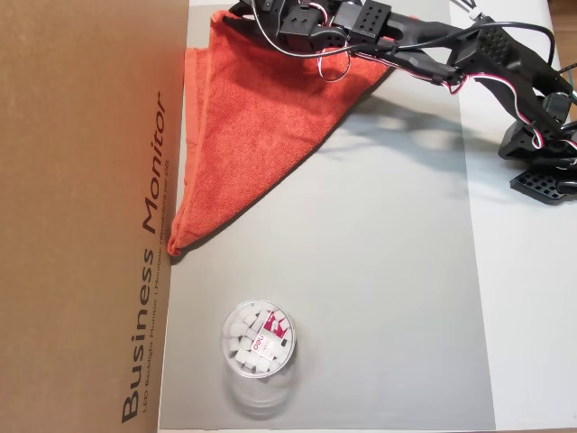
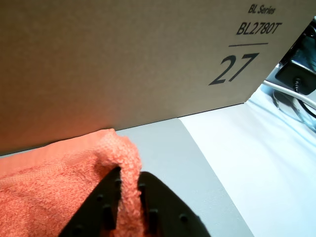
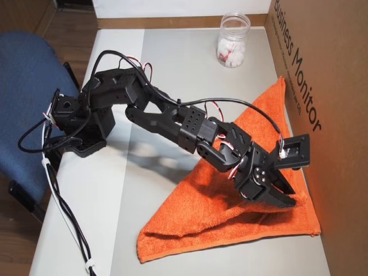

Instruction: Fold the blanket.

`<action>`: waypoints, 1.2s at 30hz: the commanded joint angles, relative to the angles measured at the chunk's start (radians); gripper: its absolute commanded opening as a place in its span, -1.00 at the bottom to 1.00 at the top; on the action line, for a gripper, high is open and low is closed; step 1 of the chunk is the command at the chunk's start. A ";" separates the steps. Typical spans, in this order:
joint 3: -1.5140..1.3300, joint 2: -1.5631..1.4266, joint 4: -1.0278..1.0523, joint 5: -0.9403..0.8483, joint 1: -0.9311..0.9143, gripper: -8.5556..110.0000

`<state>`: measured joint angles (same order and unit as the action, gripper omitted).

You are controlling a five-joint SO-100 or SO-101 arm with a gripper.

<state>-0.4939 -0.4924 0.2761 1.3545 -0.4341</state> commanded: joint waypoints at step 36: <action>0.037 -0.114 0.074 0.104 -0.057 -0.61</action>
<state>-0.4939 -0.4771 0.2853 1.4542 -0.4817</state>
